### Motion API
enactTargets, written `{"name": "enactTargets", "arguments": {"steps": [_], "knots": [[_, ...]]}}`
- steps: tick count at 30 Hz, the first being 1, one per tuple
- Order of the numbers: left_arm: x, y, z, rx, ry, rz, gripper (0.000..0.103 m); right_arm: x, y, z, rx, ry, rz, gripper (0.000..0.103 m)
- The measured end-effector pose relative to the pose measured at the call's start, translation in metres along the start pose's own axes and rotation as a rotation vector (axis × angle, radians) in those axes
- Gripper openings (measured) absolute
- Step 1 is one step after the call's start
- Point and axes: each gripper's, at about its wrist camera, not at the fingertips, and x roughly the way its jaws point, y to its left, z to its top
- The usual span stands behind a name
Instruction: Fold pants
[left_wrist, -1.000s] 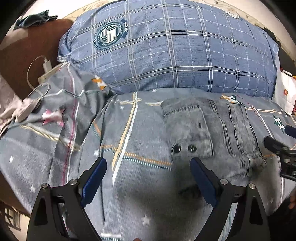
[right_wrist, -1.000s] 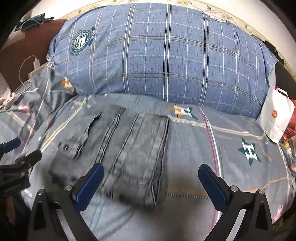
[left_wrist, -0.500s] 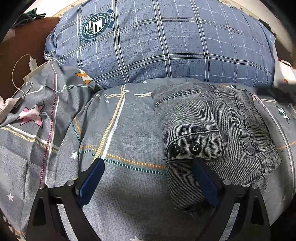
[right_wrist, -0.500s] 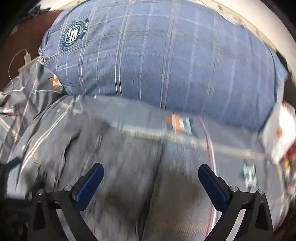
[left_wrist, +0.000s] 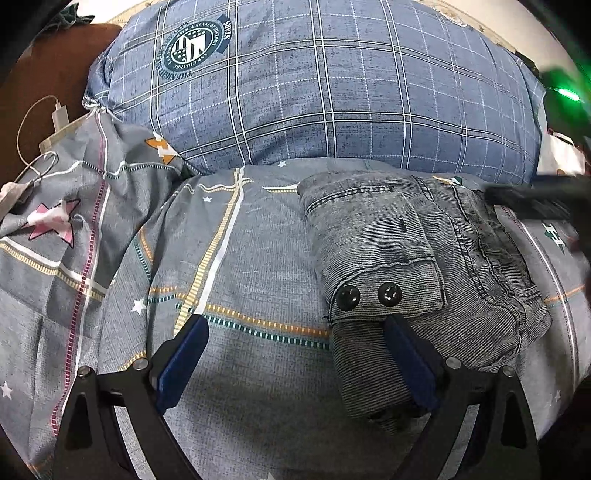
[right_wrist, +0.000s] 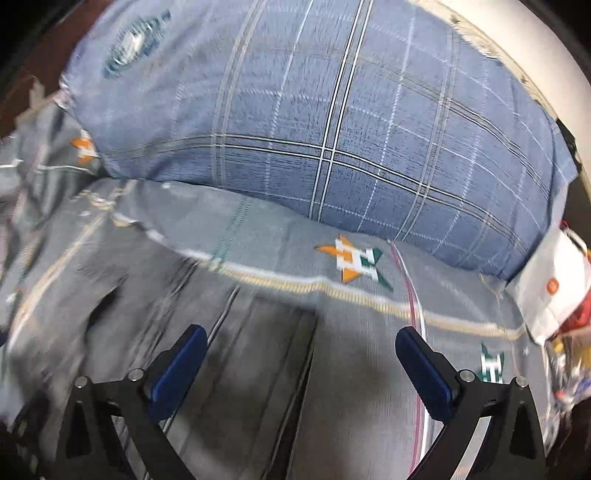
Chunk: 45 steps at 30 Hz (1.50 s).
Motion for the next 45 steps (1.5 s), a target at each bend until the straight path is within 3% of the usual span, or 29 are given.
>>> {"name": "enactTargets", "arguments": {"steps": [2,5,6,12,17,26,35,38,45], "knots": [[-0.001,0.0,-0.001,-0.006,0.0,0.0,0.096,-0.015,0.001,-0.024,0.006,-0.006,0.013,0.103],[-0.002,-0.002,0.0,-0.008,0.003,0.012,0.096,0.001,0.026,-0.063,-0.128,0.096,-0.008,0.103],[-0.003,-0.003,0.0,-0.006,0.007,0.012,0.096,0.005,0.032,-0.073,-0.163,0.09,-0.027,0.103],[-0.025,-0.011,0.004,0.031,0.012,0.064,0.096,-0.044,0.01,-0.068,-0.05,-0.034,-0.001,0.103],[-0.047,-0.021,-0.003,0.049,0.008,0.082,0.096,-0.067,0.0,-0.092,0.052,-0.129,0.073,0.103],[-0.07,-0.046,-0.007,0.079,0.005,0.093,0.096,-0.073,-0.011,-0.134,0.134,-0.157,0.149,0.103],[-0.078,-0.059,-0.005,0.054,0.029,0.024,0.096,-0.075,-0.024,-0.141,0.191,-0.2,0.19,0.103],[-0.08,-0.062,0.0,0.042,0.031,-0.025,0.096,-0.079,-0.023,-0.135,0.166,-0.177,0.193,0.103],[-0.089,-0.059,0.008,0.024,-0.027,-0.035,0.096,-0.101,-0.028,-0.109,0.091,-0.116,0.209,0.103]]}}
